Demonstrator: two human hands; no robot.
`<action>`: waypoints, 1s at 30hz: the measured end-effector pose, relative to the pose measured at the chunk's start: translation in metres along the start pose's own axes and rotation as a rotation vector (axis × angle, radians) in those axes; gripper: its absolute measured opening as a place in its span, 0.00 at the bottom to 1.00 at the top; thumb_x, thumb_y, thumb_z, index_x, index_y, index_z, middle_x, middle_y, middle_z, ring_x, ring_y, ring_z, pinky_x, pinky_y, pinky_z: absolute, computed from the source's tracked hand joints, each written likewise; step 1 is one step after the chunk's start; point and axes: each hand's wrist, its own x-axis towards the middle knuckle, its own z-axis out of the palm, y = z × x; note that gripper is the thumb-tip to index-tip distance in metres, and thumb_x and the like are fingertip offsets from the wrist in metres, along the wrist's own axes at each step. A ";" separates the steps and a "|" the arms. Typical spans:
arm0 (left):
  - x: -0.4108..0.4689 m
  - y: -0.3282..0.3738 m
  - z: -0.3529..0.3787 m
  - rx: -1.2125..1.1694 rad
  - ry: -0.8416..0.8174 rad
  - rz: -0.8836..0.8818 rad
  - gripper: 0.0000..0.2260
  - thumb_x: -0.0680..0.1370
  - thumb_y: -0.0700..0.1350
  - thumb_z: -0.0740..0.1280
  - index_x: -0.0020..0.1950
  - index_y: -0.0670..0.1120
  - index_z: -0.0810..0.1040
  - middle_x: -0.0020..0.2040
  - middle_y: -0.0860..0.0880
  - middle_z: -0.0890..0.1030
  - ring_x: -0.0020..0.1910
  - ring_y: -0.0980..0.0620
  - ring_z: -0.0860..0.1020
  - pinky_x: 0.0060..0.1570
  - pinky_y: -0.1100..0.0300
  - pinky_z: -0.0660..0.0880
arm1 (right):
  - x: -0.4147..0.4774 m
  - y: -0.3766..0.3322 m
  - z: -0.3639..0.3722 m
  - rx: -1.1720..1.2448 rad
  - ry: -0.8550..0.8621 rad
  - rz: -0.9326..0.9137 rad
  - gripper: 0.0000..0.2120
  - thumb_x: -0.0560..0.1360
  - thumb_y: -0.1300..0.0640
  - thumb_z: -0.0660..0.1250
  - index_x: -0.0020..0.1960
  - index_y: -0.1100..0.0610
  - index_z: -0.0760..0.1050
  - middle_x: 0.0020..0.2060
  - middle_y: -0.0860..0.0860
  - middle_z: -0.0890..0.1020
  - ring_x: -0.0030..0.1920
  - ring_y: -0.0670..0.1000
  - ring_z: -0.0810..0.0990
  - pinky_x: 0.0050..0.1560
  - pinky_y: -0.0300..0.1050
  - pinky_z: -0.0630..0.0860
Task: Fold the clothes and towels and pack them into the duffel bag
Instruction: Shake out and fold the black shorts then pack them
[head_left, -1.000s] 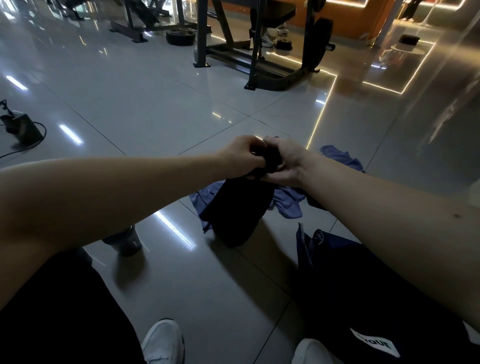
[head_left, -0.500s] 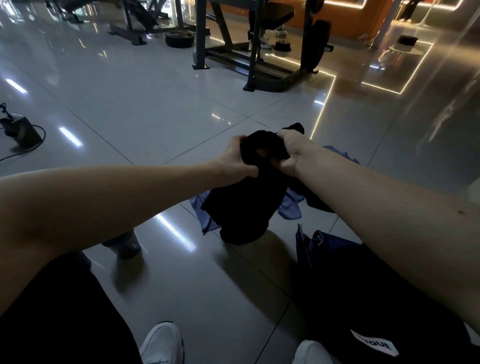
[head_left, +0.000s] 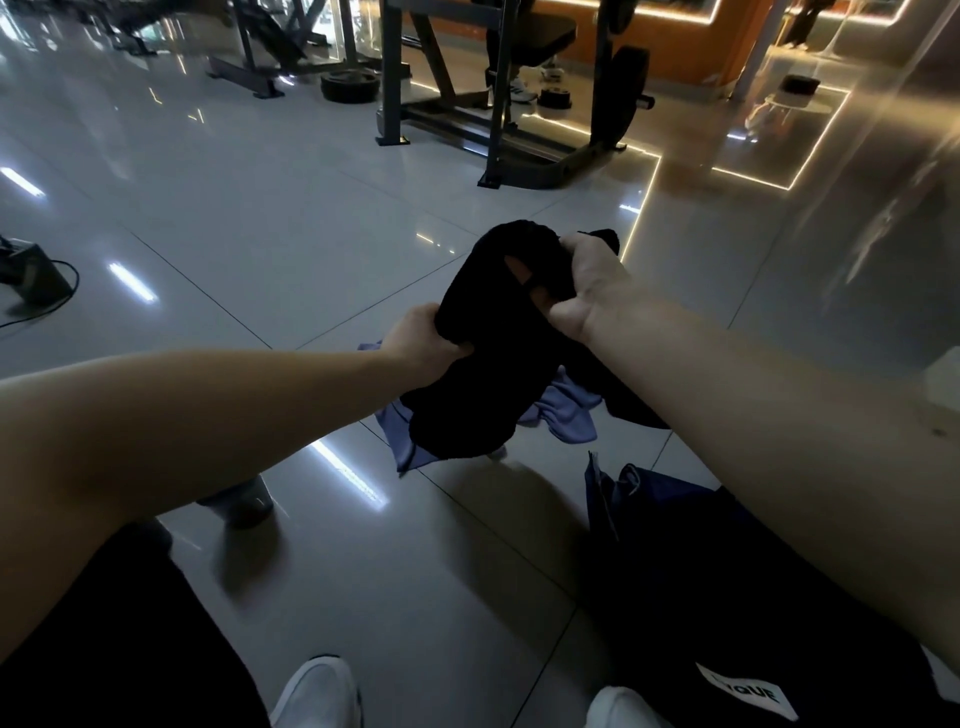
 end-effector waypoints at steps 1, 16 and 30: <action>0.000 -0.002 0.000 0.017 0.003 0.003 0.13 0.72 0.50 0.74 0.51 0.46 0.78 0.41 0.49 0.81 0.42 0.48 0.81 0.43 0.56 0.78 | 0.000 -0.001 -0.002 0.002 -0.005 -0.001 0.07 0.78 0.62 0.62 0.43 0.58 0.77 0.31 0.54 0.83 0.36 0.54 0.83 0.38 0.49 0.83; -0.003 -0.029 -0.025 0.610 -0.100 0.315 0.04 0.75 0.43 0.64 0.49 0.47 0.73 0.47 0.45 0.80 0.46 0.40 0.79 0.40 0.51 0.75 | 0.003 0.005 -0.037 -0.446 -0.083 0.157 0.12 0.77 0.67 0.55 0.38 0.59 0.71 0.31 0.55 0.76 0.32 0.52 0.81 0.41 0.49 0.84; -0.014 -0.053 -0.074 0.734 0.078 0.260 0.10 0.76 0.48 0.65 0.52 0.45 0.71 0.53 0.44 0.74 0.43 0.36 0.77 0.38 0.51 0.66 | 0.008 0.029 -0.013 -0.614 -0.099 0.082 0.05 0.78 0.66 0.60 0.44 0.61 0.71 0.38 0.57 0.77 0.40 0.53 0.80 0.48 0.52 0.84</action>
